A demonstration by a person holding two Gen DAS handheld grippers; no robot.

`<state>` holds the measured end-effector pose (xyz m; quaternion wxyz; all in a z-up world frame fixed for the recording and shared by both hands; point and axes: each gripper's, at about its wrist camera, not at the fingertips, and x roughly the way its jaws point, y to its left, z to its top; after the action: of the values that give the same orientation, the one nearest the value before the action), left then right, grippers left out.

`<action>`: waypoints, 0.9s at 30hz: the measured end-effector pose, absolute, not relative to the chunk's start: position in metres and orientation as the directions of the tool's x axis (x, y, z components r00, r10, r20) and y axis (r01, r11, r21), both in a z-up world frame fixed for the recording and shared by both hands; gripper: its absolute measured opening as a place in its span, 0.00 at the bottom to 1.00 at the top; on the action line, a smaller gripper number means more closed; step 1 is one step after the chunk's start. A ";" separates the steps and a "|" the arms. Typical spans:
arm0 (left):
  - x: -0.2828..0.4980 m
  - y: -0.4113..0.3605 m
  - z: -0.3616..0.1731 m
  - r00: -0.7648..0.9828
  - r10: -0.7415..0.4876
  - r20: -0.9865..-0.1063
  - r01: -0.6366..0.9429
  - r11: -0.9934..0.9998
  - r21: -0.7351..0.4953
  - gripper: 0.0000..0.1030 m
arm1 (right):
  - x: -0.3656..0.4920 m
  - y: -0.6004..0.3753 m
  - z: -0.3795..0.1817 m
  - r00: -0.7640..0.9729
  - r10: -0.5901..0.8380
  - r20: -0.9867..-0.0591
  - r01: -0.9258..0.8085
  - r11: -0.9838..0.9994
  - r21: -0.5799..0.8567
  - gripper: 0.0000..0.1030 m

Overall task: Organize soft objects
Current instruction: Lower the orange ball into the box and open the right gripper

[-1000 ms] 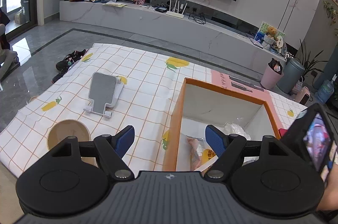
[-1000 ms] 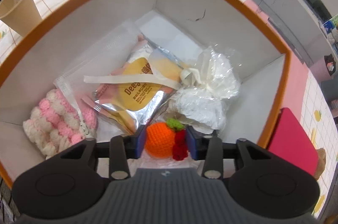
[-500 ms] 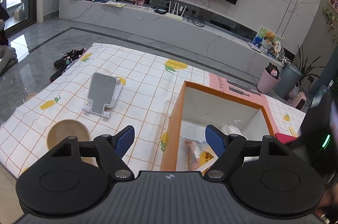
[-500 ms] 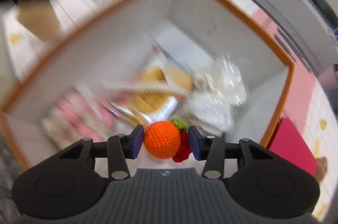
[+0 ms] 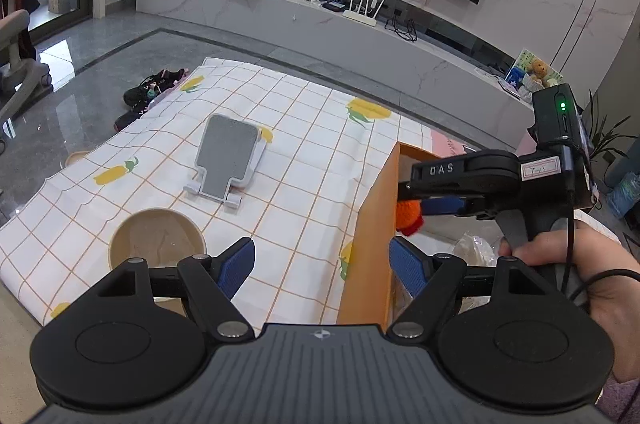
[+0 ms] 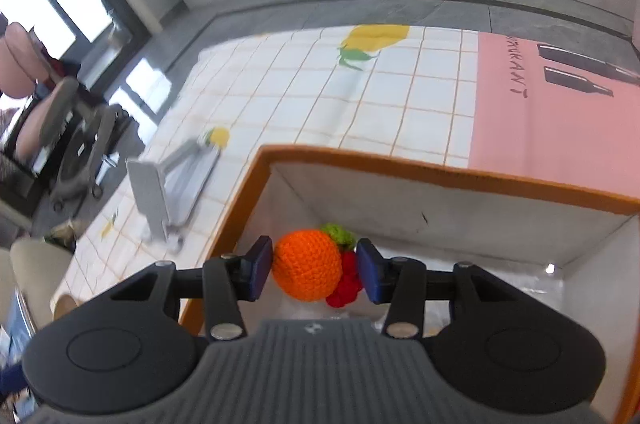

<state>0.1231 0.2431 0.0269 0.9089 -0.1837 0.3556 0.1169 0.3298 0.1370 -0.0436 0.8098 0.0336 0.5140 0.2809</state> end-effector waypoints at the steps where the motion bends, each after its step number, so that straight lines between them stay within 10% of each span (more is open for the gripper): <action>1: 0.122 0.242 0.028 0.723 0.088 -0.685 -0.340 0.909 -0.242 0.87 | 0.331 0.136 -0.045 0.301 0.511 -0.805 -0.414 0.831 0.372 0.48; 6: 0.122 0.239 0.031 0.731 0.094 -0.676 -0.330 0.916 -0.229 0.87 | 0.339 0.131 -0.045 0.322 0.489 -0.811 -0.374 0.852 0.365 0.71; 27: 0.103 0.177 0.086 0.769 0.190 -0.610 -0.320 0.941 -0.110 0.87 | 0.248 0.035 0.071 0.478 0.589 -0.652 -0.490 0.795 0.359 0.78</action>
<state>0.1029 0.1769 0.0859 0.9348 -0.1042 0.3110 0.1362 0.2477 0.0349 0.0714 0.8575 0.0616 0.4025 0.3144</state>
